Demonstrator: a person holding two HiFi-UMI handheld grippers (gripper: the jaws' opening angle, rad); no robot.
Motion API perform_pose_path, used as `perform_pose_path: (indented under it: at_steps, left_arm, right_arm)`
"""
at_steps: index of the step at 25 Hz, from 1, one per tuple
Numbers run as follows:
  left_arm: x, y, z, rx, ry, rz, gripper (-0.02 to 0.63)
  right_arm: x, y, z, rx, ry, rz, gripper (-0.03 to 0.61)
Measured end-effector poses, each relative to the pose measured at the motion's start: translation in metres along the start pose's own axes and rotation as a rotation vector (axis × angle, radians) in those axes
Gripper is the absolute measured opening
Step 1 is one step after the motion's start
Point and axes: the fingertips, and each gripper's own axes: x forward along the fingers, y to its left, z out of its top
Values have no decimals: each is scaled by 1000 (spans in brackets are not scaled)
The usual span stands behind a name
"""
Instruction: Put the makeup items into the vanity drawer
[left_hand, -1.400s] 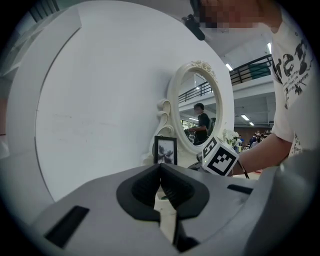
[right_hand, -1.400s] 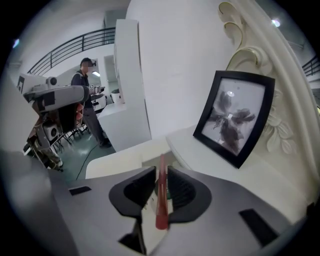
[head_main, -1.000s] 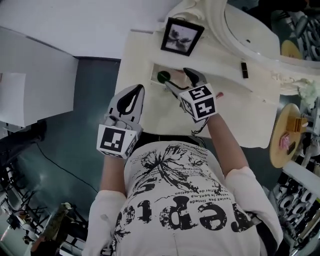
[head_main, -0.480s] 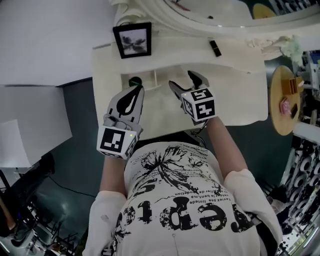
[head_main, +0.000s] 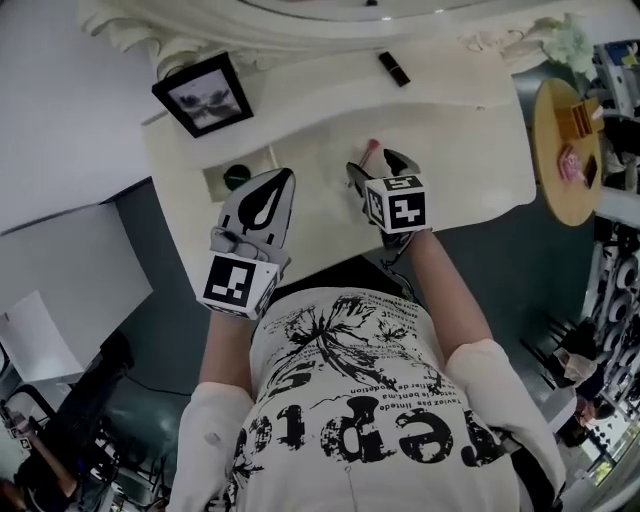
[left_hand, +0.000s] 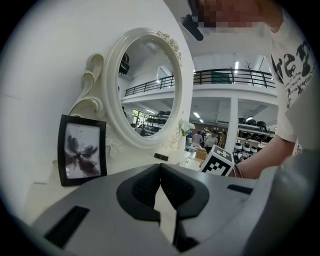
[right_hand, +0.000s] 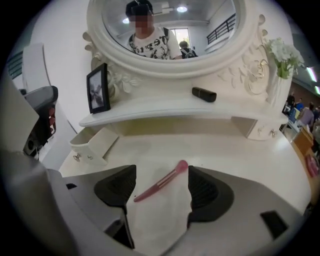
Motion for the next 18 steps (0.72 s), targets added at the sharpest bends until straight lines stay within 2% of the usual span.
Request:
perform_pose_path:
  at_steps: [6,8,12,14,17,18]
  left_arm:
    - [13,-1,-7,-4,29,-22,12]
    - [14,0,-9,-5,31,-23,12]
    - [12,2,-12,-7,36,-16,12]
    - [10,3,-13,-9,37,-12,12]
    - [6,4,-12,-8,35,-3,12]
    - [5,5,-12,-8,34,0,12]
  right_arm:
    - [23,-8,-16,93,53,-20,337]
    - [28,-10,-18,109,66,-35,318]
    - [29,-20,-20,89,82,-108,206]
    - [27,-23,-21,79,90,-108,176]
    - [26,-29,-23,82,104,-88,74]
    - [25,-30,-24,84,111,-84,61]
